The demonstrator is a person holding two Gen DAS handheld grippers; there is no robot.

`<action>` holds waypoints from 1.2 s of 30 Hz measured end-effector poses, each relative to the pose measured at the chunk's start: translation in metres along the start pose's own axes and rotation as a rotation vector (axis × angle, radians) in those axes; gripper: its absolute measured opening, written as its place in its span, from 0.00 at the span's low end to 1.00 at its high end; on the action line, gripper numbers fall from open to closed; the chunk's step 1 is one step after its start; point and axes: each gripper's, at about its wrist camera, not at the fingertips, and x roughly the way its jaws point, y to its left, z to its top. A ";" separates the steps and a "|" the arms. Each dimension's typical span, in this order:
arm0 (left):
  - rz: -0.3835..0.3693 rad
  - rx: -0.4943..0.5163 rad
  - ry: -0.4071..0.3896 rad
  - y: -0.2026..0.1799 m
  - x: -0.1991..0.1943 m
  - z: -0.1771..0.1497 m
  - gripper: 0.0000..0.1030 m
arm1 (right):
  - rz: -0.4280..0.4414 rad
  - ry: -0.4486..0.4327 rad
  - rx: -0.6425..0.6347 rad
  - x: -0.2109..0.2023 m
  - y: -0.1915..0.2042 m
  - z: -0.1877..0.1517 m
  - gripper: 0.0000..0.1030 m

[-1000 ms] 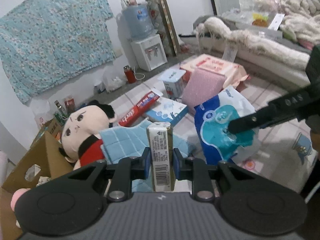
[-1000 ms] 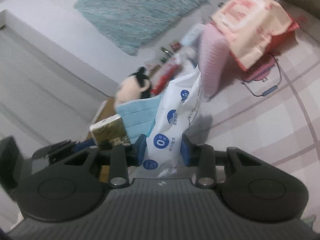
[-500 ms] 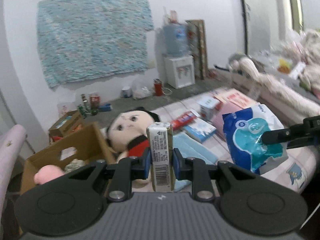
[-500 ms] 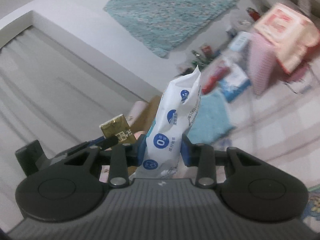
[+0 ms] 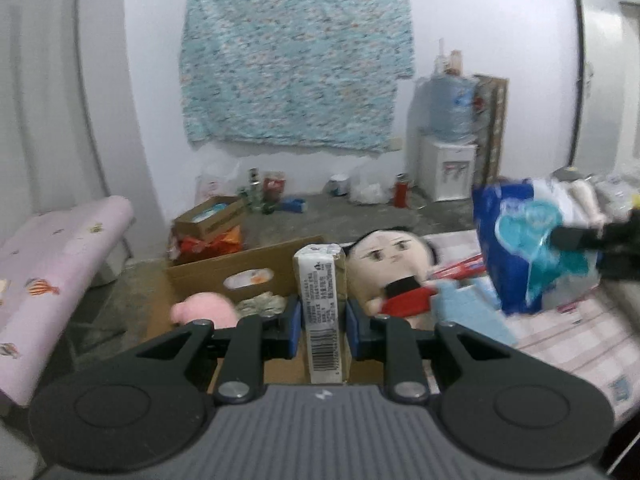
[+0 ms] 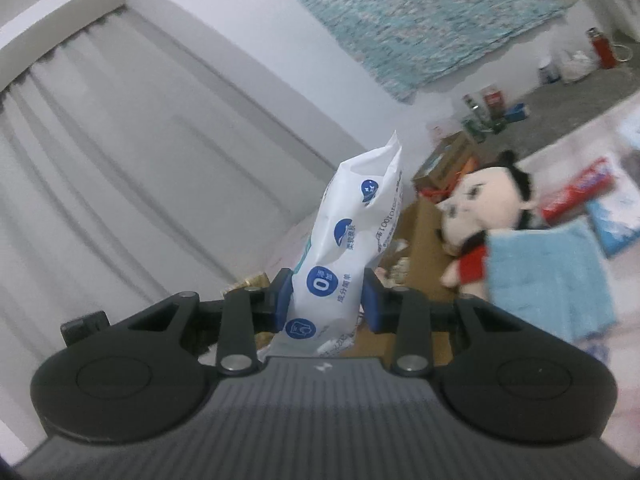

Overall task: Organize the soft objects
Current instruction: 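Carry the carton in the left tool while the right tool carries the wipe packet to the box, then open the right tool to drop the wipe packet while the left tool releases the carton into the box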

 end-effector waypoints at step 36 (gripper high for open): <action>0.072 -0.012 0.301 0.095 0.167 -0.060 0.24 | -0.733 0.701 -0.645 0.406 0.060 -0.008 0.41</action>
